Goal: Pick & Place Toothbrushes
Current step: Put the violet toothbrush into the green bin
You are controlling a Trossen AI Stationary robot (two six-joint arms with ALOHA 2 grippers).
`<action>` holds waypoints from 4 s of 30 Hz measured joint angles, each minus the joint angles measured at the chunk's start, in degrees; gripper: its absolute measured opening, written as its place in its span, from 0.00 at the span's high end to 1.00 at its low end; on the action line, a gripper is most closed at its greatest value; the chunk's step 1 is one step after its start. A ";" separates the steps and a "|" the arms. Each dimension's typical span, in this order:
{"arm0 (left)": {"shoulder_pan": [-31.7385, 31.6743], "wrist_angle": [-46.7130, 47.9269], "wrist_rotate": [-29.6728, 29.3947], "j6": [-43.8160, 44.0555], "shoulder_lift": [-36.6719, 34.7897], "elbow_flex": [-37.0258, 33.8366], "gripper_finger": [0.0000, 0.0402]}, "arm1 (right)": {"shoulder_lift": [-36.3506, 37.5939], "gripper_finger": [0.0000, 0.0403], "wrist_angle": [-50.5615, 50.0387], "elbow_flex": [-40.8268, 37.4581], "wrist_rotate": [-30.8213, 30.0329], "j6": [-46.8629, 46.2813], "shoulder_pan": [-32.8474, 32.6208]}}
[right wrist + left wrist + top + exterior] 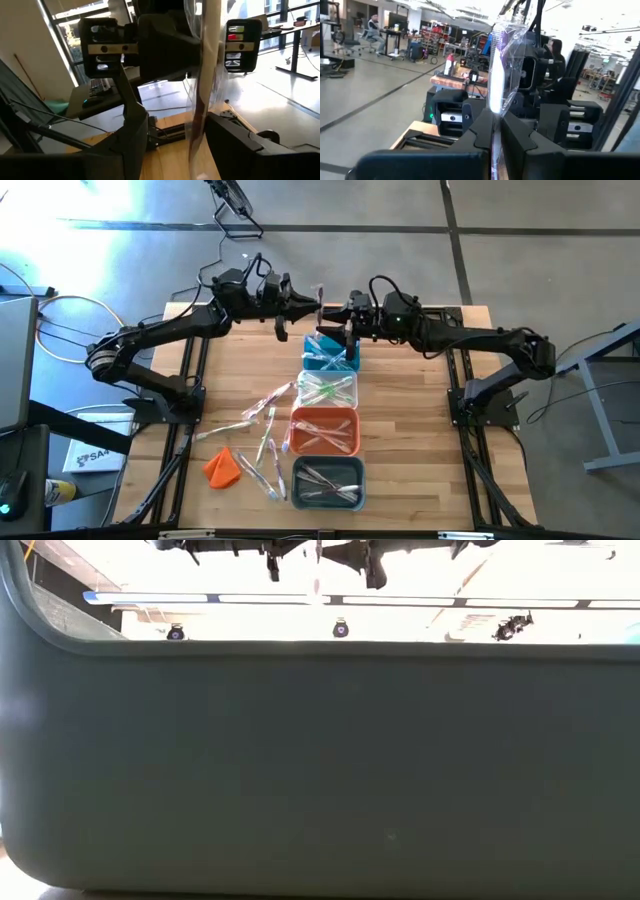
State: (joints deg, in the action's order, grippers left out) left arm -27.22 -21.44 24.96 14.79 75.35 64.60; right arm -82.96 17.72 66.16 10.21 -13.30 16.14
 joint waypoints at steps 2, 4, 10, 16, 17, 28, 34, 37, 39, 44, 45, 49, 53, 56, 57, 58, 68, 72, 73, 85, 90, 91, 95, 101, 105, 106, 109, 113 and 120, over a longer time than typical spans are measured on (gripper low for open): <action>0.31 -0.40 -0.19 -0.01 0.38 0.00 0.96 | 0.00 0.53 -0.05 0.01 -0.85 0.02 0.02; 0.33 -0.78 -0.02 0.10 0.46 0.00 0.96 | 0.00 0.53 0.12 0.01 -1.30 0.04 0.00; 0.31 -1.11 0.05 0.45 0.46 0.00 0.96 | 0.00 0.57 0.02 0.01 -3.20 -0.22 -0.02; 0.33 -1.13 0.12 0.46 0.46 0.00 0.96 | 0.00 0.74 0.60 0.01 -3.24 -0.04 0.00; 0.32 -1.13 0.13 0.47 0.46 0.00 0.96 | 0.00 0.78 0.60 0.01 -3.24 -0.03 0.00; 0.35 -0.89 0.31 0.50 0.42 0.00 0.96 | 0.00 0.97 0.80 0.01 -2.64 -0.25 0.02; 0.33 -0.80 0.24 0.64 0.40 0.00 0.92 | 0.00 0.98 0.80 0.01 -2.59 -0.41 0.02; 0.28 -0.04 0.21 1.13 0.40 0.00 0.87 | 0.00 0.98 0.78 0.01 -2.30 -0.42 0.02; 0.28 1.57 0.17 1.12 0.40 0.00 0.81 | 0.00 0.98 0.60 0.00 -2.15 -0.42 0.00; 0.26 4.42 -1.57 1.04 0.38 -0.02 0.68 | -0.02 0.98 -0.96 -0.01 -1.84 -0.14 0.13; 0.24 4.57 -1.57 1.06 0.38 -0.04 0.66 | 0.14 0.98 -1.34 -0.01 -1.55 -0.13 0.28; 0.24 4.53 -1.62 1.11 0.30 -0.07 0.61 | 0.61 0.98 -1.56 -0.01 -0.36 -0.04 0.75; 0.24 6.08 -1.57 1.11 0.29 -0.07 0.60 | 0.63 0.98 -1.88 -0.01 0.62 -0.02 1.39; 0.24 6.69 -1.80 1.11 0.31 -0.07 0.60 | 0.63 0.98 -2.08 -0.01 0.67 0.02 1.96; 0.24 6.85 -1.76 1.03 0.31 -0.07 0.60 | 0.66 0.98 -2.30 -0.01 0.67 0.02 2.02; 0.24 7.22 -1.51 0.63 0.31 -0.07 0.60 | 0.68 0.98 -2.66 -0.01 0.65 0.02 2.03; -1.33 28.55 -3.52 -9.57 -11.82 -0.77 0.60 | 5.41 0.98 -12.61 0.00 -2.82 -0.20 1.72; -1.25 28.40 -3.64 -11.59 -20.14 -4.53 0.60 | 7.65 0.98 -13.99 -0.01 -9.20 -0.39 -2.51; -1.27 28.65 -3.46 -11.59 -22.19 -5.86 0.60 | 8.16 0.98 -13.91 -0.01 -11.46 -0.34 -4.21; -1.27 36.92 -3.51 -6.85 -47.05 -21.12 0.60 | 5.75 0.98 -19.39 6.24 -44.31 -3.66 -26.70; -1.27 43.15 -3.51 -5.24 -54.22 -21.24 0.60 | 4.83 0.98 -20.45 8.41 -51.70 -6.85 -33.46; -1.27 44.02 -3.51 -4.75 -55.34 -21.24 0.60 | 4.83 0.98 -20.49 8.58 -52.49 -7.39 -34.57; -1.27 46.87 -3.69 -4.20 -58.11 -21.24 0.60 | 4.83 0.98 -20.51 9.30 -53.76 -8.11 -37.85; -1.27 51.16 -5.48 -4.00 -58.62 -21.22 0.60 | 4.74 0.98 -21.10 9.30 -51.52 -9.42 -40.20; -1.27 53.32 -6.34 -3.99 -58.38 -21.22 0.60 | 3.23 0.98 -21.08 9.32 -48.57 -11.79 -40.93; -1.27 53.63 -6.36 -3.99 -58.31 -21.22 0.60 | 2.64 0.98 -21.34 9.32 -48.24 -12.20 -41.29; -1.27 54.36 -6.44 -3.96 -58.24 -21.22 0.60 | -0.20 0.98 -21.76 9.86 -47.50 -12.56 -42.20; -1.27 55.27 -6.44 -3.99 -58.30 -21.22 0.60 | -5.17 0.98 -23.20 14.28 -47.30 -12.52 -43.96; -1.27 56.49 -6.50 -3.99 -58.29 -21.22 0.60 | -15.66 0.98 -42.70 29.08 -43.60 -22.11 -46.57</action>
State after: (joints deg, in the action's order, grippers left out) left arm -28.49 35.05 18.46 10.81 17.06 43.38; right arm -98.61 -24.98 95.24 -33.40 -35.41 -30.43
